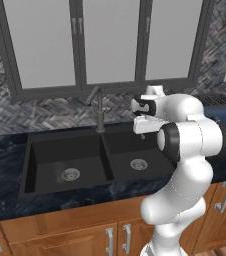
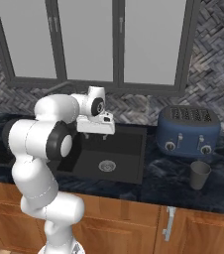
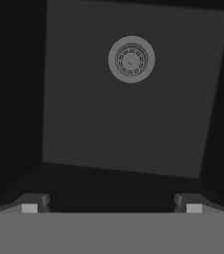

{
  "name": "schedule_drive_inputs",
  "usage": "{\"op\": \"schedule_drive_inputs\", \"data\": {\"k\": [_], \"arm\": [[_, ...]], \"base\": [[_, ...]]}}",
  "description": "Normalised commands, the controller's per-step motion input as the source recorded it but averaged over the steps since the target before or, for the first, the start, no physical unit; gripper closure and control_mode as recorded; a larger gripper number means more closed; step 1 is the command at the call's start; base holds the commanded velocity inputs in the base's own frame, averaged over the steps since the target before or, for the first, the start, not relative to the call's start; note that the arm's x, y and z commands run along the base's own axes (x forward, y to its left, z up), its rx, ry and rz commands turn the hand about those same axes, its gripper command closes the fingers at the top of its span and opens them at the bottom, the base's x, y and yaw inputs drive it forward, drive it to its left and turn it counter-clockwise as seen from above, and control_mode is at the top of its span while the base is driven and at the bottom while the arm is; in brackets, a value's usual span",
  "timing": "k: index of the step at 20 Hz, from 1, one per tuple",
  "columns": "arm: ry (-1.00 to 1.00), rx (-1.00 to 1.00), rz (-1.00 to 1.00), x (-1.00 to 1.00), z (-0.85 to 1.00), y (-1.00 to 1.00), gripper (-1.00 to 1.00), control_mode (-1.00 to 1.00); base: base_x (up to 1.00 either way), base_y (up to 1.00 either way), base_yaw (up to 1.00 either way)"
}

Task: Place the glass cup in the left basin and the glass cup in the right basin of the sink.

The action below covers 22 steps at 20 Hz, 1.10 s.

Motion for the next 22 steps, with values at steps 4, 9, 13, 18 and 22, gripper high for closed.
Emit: {"op": "schedule_drive_inputs", "data": {"k": [4,9,13,18,22], "arm": [[0.0,0.0,0.0,0.0,0.0,0.0,-1.0,1.0],[0.0,0.0,0.0,0.0,0.0,0.0,-1.0,1.0],[0.05,0.0,-0.03,-0.01,0.13,-0.29,-1.0,-1.0],[0.12,0.0,-0.1,0.15,0.2,-0.54,-1.0,-1.0],[0.07,0.01,-0.24,0.06,0.15,-0.77,-1.0,-1.0]], "base": [[0.0,-0.01,0.0],[0.0,0.0,0.0],[0.0,0.0,0.0],[0.0,0.0,0.0],[0.0,0.0,0.0]]}}
